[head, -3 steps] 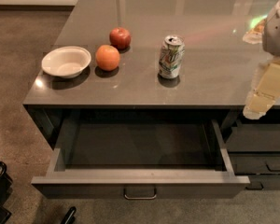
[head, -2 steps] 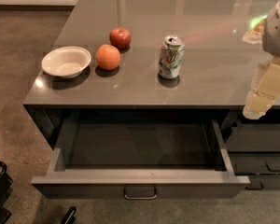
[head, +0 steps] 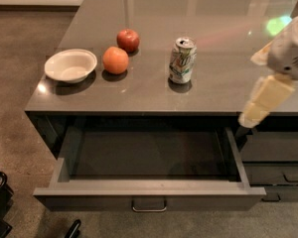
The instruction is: Place 7up can into top drawer
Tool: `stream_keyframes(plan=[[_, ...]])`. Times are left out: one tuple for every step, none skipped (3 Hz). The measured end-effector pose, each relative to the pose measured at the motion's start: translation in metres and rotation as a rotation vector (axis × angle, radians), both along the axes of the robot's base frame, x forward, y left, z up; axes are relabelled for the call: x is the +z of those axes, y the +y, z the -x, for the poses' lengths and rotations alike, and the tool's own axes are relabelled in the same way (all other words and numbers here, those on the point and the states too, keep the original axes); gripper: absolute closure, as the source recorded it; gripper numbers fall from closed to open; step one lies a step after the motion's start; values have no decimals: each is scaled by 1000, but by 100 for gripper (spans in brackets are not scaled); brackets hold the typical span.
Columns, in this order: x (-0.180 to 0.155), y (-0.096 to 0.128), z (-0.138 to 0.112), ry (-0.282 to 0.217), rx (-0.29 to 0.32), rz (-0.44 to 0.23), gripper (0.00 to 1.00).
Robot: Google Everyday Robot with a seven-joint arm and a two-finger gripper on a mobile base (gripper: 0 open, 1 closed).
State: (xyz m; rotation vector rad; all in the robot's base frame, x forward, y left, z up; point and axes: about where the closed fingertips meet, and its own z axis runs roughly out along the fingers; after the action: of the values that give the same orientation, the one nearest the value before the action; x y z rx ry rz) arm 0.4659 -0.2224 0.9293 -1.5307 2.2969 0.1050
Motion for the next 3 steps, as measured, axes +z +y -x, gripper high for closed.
stream_keyframes(plan=[[-68,26,-57,71,-67,-164,0],[-109,56,-110,98,-93,-283,0],[-111,58,-115,101,-94,-292,0]])
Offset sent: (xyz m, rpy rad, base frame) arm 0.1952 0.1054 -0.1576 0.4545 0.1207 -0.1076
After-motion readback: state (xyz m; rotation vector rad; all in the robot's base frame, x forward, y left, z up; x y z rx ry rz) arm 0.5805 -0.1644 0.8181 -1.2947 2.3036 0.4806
